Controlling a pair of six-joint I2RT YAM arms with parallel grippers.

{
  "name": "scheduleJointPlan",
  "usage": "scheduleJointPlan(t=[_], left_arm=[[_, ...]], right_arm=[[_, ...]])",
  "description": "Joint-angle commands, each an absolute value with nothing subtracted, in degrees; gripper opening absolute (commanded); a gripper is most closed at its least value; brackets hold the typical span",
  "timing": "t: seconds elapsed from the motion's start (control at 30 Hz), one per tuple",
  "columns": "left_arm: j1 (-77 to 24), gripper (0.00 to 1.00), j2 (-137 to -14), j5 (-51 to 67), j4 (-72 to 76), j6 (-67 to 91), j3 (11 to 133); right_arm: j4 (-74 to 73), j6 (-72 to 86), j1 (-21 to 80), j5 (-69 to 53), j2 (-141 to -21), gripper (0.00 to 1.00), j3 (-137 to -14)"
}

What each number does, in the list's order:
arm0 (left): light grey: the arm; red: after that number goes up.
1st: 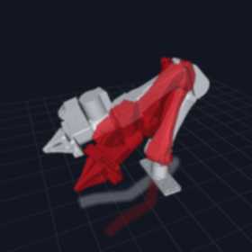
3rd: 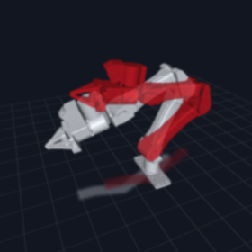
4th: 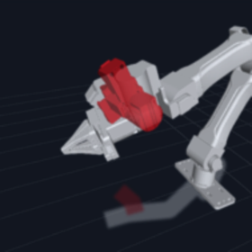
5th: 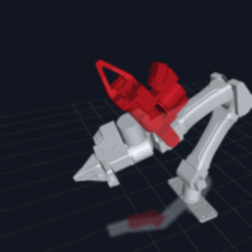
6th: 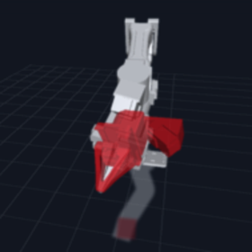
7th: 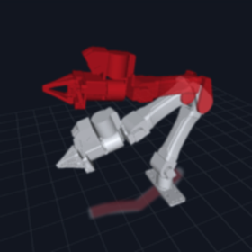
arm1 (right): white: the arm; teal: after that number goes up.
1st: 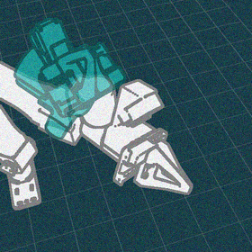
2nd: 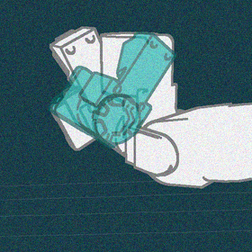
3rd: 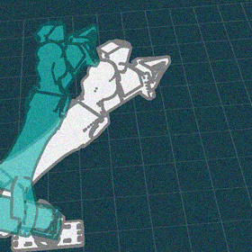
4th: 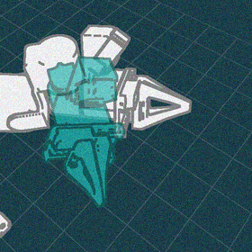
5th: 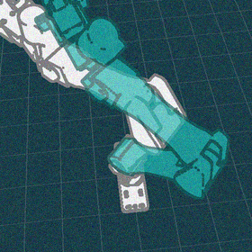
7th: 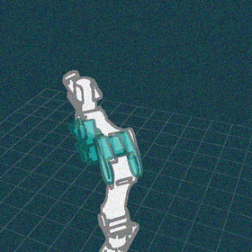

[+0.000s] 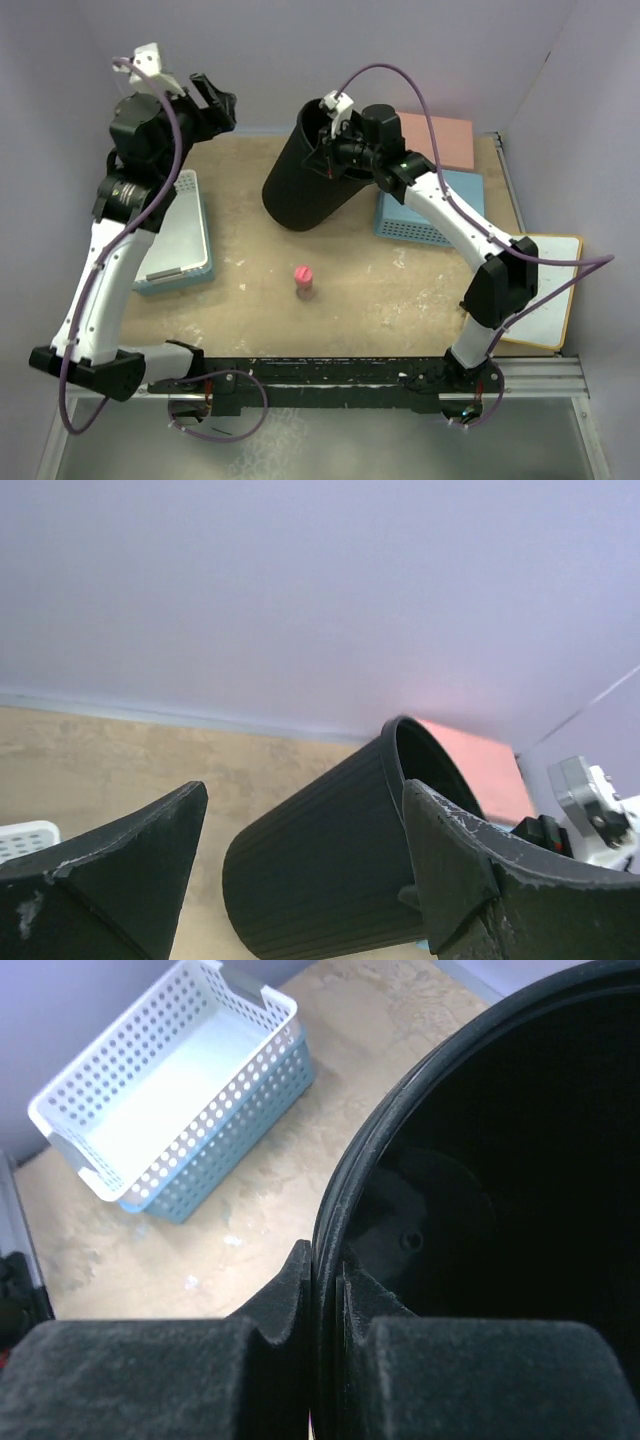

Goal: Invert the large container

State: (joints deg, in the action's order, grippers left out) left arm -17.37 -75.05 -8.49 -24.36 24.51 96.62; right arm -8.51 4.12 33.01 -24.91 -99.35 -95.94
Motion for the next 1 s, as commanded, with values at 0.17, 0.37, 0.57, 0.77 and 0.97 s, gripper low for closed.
scheduleJointPlan(t=[0.17, 0.37, 0.57, 0.77, 0.97], left_arm=[[-11.0, 0.77, -69.6, -18.3, -29.6, 25.3, 85.9], [-10.4, 0.83, -63.3, -23.9, -25.3, 27.7, 76.3], [-9.8, 0.81, -69.1, -17.4, -34.2, 29.2, 80.4], [-9.6, 0.81, -67.0, -12.8, -31.3, 32.5, 73.5], [-9.6, 0.81, -64.5, -10.1, -34.8, 36.8, 70.3]], right_arm=[[29.8, 49.1, 27.0, -50.7, -105.4, 0.0, -89.1], [44.2, 63.4, 24.8, -51.6, -113.5, 0.0, -86.2], [37.8, 60.1, 22.0, -47.3, -114.2, 0.0, -79.9], [9.6, 36.5, 21.7, -33.3, -108.3, 0.54, -81.3], [-2.2, 27.7, 21.7, -27.5, -104.6, 0.75, -83.1]])
